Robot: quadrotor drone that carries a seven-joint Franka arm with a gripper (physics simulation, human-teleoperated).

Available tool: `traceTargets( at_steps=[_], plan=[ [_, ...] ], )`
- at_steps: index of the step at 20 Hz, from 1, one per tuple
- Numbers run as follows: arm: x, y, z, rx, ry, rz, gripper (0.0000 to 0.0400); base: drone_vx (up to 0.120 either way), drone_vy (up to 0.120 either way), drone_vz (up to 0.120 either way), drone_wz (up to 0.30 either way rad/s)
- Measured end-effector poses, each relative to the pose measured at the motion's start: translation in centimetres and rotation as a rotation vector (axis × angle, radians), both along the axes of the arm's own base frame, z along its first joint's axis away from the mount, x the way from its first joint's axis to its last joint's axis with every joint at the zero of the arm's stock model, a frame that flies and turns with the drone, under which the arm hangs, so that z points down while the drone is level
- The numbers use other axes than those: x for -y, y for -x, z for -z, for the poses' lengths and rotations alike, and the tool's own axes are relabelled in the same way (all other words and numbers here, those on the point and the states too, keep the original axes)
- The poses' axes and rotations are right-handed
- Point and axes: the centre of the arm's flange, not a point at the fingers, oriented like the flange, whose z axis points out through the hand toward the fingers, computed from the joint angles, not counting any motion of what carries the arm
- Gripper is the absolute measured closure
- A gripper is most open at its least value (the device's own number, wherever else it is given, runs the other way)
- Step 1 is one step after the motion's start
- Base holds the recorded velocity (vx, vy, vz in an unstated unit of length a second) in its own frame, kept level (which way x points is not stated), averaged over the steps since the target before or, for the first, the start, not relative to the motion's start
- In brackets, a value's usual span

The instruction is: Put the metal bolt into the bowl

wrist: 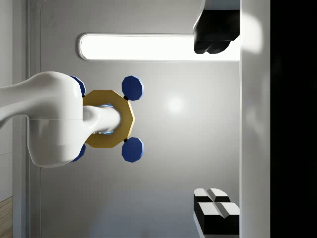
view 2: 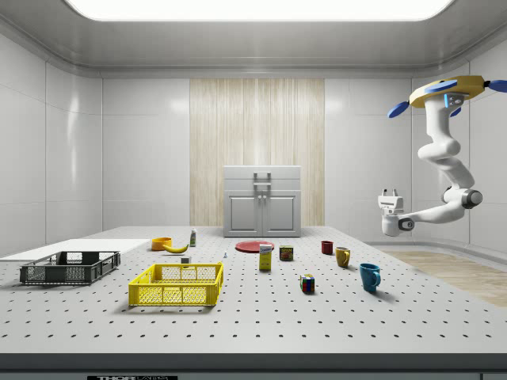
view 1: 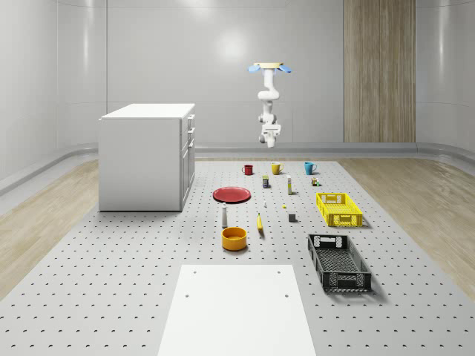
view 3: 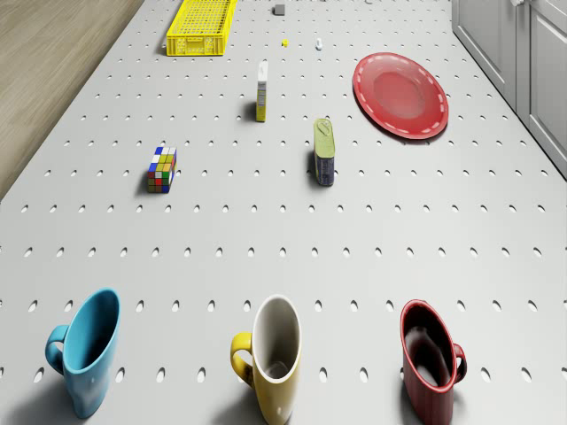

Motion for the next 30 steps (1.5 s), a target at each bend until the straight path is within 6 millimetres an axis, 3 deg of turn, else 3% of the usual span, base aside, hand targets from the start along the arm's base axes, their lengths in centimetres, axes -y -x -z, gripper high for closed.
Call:
traceTargets(
  at_steps=[20,30],
  plan=[
    [-0.03,0.12,-0.32,0.015,0.003,0.000,0.0000,0.120,-0.118,0.000,0.000],
    [-0.17,0.19,-0.32,0.023,0.017,0.000,0.0000,0.120,0.000,0.000,0.000]
  ],
)
